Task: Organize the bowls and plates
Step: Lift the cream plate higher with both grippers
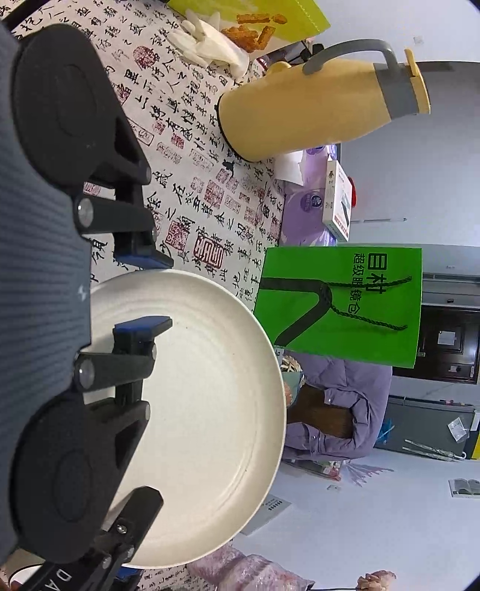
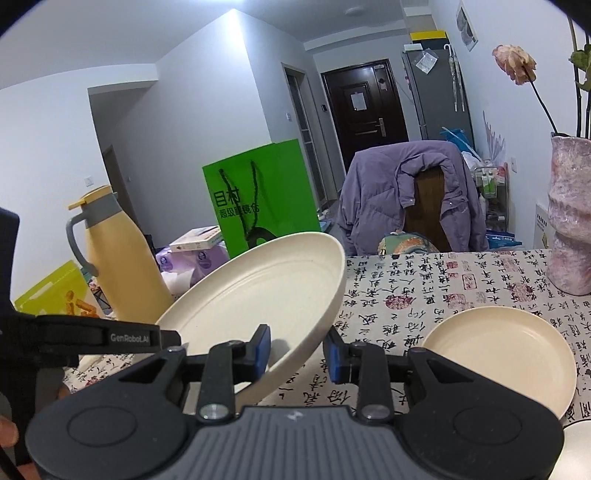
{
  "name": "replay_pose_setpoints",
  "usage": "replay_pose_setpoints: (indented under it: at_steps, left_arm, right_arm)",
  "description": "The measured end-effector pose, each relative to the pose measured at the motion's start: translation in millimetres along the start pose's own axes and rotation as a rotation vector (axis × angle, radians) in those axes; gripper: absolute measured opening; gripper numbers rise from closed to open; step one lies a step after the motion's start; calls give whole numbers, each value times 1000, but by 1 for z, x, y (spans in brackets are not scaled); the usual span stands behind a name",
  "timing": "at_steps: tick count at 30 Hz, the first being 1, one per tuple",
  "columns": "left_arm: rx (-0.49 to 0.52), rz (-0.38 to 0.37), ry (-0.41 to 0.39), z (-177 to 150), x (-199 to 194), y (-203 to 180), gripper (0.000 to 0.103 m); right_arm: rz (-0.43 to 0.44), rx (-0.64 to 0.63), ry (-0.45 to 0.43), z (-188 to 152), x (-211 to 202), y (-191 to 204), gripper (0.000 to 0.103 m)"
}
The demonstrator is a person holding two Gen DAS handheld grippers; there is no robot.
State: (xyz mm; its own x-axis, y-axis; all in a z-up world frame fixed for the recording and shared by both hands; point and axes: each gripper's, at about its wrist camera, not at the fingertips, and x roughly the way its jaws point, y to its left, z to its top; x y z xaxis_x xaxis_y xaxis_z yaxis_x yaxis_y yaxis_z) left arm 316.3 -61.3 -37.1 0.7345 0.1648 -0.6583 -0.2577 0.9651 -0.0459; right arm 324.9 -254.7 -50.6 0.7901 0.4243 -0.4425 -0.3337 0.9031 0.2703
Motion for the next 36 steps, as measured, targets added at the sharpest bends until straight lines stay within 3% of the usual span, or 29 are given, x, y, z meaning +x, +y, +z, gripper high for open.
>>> replay_pose_setpoints:
  at_steps: [5, 36]
  left_arm:
    - [-9, -19, 0, -2, -2, 4, 27]
    - [-55, -44, -32, -6, -19, 20, 23]
  right_arm:
    - [23, 21, -16, -1, -4, -1, 25]
    - [97, 109, -1, -3, -1, -10, 24]
